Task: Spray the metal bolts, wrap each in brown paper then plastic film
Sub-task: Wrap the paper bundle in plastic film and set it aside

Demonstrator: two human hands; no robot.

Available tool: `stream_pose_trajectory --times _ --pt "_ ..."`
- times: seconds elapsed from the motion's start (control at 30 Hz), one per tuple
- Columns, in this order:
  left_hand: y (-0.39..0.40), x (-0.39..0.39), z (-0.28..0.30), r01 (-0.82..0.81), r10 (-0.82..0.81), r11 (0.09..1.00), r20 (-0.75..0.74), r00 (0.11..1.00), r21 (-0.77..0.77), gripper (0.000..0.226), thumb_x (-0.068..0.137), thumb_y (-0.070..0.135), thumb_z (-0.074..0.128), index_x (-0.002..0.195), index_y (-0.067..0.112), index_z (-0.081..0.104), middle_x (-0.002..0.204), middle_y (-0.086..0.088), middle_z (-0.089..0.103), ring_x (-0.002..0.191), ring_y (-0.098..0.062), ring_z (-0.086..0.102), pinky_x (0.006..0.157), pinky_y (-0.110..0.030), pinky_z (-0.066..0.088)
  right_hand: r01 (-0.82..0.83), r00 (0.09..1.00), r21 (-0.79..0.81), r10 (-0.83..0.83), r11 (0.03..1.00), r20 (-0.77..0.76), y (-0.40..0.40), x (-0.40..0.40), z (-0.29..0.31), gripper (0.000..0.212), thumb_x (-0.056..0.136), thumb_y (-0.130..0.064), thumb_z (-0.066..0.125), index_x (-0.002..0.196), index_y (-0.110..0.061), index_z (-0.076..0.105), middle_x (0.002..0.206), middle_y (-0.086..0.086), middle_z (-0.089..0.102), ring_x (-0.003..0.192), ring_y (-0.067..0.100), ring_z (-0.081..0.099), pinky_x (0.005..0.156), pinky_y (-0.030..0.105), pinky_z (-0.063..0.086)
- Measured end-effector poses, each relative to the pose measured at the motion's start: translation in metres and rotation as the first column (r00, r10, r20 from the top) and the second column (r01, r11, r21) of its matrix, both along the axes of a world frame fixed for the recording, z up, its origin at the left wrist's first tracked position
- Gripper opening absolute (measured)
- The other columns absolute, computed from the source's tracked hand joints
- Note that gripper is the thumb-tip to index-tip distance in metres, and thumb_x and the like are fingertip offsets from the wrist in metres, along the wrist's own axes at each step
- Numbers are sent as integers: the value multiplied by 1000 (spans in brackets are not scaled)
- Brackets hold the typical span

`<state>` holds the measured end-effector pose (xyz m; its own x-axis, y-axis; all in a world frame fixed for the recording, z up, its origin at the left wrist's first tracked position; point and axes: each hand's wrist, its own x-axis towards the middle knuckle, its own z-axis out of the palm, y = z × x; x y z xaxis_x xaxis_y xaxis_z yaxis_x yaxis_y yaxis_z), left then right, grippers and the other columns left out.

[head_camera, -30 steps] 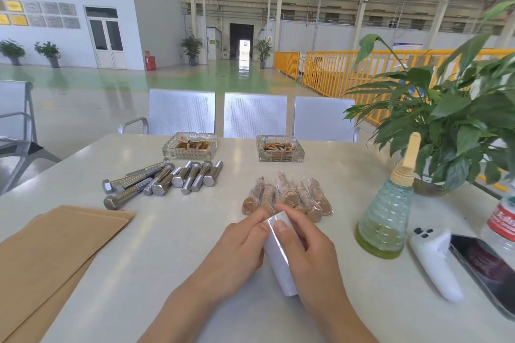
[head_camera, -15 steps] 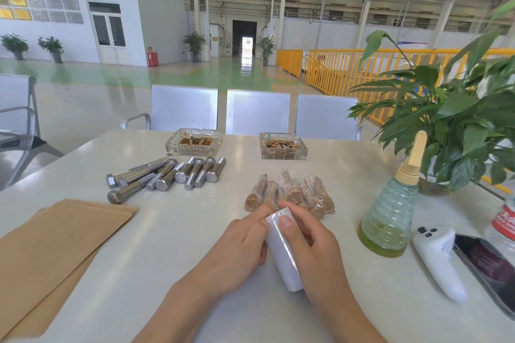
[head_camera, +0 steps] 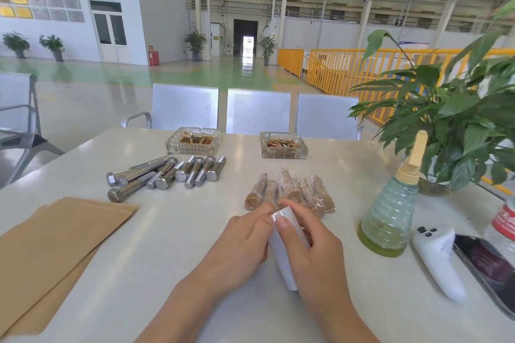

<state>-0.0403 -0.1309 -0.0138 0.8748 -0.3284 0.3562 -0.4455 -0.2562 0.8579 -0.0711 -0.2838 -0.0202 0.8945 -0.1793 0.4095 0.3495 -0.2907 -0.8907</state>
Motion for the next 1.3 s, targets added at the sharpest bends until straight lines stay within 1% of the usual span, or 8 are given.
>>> stream_pose_trajectory --times 0.27,0.47,0.6,0.7,0.8,0.97,1.17,1.3 --pt "3 -7 7 20 -21 1000 30 999 13 26 95 28 31 75 29 47 51 1 43 49 -16 37 50 -27 34 -8 1000 20 8 1000 -19 0 0 1 34 86 -59 61 117 -50 69 111 -36 68 107 -7 65 91 25 53" --pt "10 -7 15 -74 39 982 193 980 176 39 96 46 35 79 13 48 59 -14 45 52 -12 38 55 -44 40 2 999 -53 1 999 44 1 -1 -1 46 85 -65 56 125 -45 67 119 -36 66 116 -10 60 96 20 49" --pt "12 -4 23 -25 -13 976 172 985 218 35 96 42 36 80 16 51 53 -13 53 47 -11 45 53 -37 43 39 997 -83 -33 996 75 0 1 -3 51 86 -68 54 129 -43 66 123 -34 65 119 -9 59 99 22 49" --pt "10 -1 24 11 -42 971 128 991 237 30 97 37 32 85 18 51 52 -11 54 46 -13 47 52 -32 43 48 997 -89 -42 995 66 0 4 -3 43 85 -71 53 122 -54 64 123 -41 62 118 -12 58 97 14 47" --pt "10 1 22 32 -59 970 108 992 240 26 100 27 30 89 21 53 53 -8 52 46 -14 44 52 -38 42 39 998 -85 -34 996 58 0 6 -2 39 84 -71 53 120 -59 61 123 -43 60 118 -13 57 97 14 47" --pt "13 -1 21 69 -84 977 67 994 201 27 99 23 30 90 29 55 44 -6 54 42 -11 48 51 -17 39 6 999 -40 -5 999 35 0 7 -4 42 85 -70 56 126 -58 60 123 -39 63 118 -9 59 97 22 49" --pt "14 -3 16 111 -108 991 -34 994 79 31 98 25 29 96 26 60 47 -6 57 38 -11 44 48 -20 41 -48 998 49 50 998 -44 -2 9 -2 33 87 -60 60 119 -55 68 116 -33 68 111 -7 64 93 25 53" --pt "15 -4 15 150 -152 988 -131 980 -19 32 97 29 30 97 27 61 49 -14 55 35 -16 38 42 -22 37 -105 992 124 113 987 -59 -1 7 1 33 88 -54 60 117 -47 72 115 -27 72 109 -4 66 84 14 50"
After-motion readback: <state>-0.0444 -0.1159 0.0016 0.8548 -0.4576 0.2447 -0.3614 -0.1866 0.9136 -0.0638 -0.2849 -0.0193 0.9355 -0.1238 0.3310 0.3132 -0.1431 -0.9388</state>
